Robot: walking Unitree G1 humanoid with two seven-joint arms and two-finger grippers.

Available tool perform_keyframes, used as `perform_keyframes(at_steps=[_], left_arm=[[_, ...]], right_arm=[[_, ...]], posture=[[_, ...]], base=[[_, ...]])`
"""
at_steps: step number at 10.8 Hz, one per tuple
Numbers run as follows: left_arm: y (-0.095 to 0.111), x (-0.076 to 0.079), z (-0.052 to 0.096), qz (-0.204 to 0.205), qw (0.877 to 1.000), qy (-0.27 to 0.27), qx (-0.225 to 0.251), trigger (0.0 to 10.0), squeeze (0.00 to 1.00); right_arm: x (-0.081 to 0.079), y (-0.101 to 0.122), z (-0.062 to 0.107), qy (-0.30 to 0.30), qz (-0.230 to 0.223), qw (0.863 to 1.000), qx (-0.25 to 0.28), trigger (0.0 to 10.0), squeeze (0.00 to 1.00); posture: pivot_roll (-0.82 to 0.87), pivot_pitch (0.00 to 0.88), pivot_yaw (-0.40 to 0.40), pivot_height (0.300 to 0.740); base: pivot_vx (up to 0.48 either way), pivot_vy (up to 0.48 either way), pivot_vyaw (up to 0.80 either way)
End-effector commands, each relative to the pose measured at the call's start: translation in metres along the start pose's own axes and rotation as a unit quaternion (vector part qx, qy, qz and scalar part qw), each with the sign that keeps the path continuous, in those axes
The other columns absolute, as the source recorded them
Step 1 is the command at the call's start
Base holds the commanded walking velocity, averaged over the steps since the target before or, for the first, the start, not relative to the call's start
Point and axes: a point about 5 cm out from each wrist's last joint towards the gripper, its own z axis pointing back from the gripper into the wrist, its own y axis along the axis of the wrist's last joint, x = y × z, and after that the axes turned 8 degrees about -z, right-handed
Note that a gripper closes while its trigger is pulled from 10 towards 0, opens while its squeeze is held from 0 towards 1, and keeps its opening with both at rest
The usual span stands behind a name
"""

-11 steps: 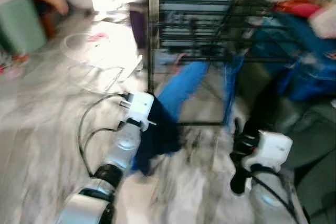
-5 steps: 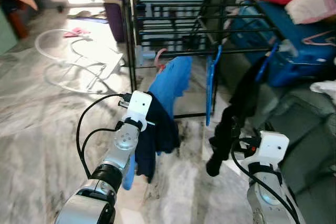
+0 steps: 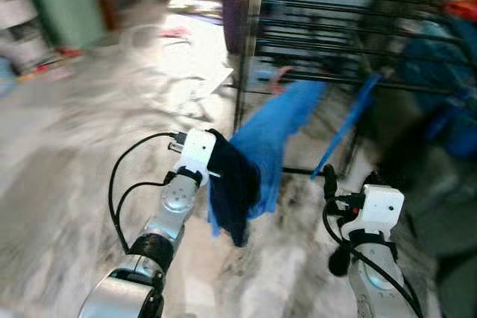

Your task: Hang hanger

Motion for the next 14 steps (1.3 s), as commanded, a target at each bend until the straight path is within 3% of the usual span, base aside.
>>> perform_keyframes(at_steps=[1, 9, 14], left_arm=[[0.0127, 0.0014, -0.0031, 0.004, 0.999, -0.007, 0.035, 10.0, 0.0], [0.013, 0.0023, -0.0023, 0.004, 0.999, -0.014, 0.04, 10.0, 0.0], [0.0109, 0.0004, -0.001, 0.003, 0.999, 0.0, 0.035, 10.0, 0.0]], right_arm=[[0.0075, 0.0026, 0.001, -0.012, 0.002, 1.0, 0.003, 10.0, 0.0], [0.006, 0.0006, 0.0014, -0.006, -0.001, 1.0, 0.0, 10.0, 0.0], [0.0047, -0.0001, 0.001, -0.003, -0.001, 1.0, -0.003, 10.0, 0.0]], posture=[[0.09, 0.055, -0.042, 0.74], [0.09, 0.047, -0.041, 0.74], [0.1, 0.053, -0.044, 0.74]], base=[[0.251, 0.0, 0.0], [0.337, 0.0, 0.0], [0.0, 0.0, 0.0]])
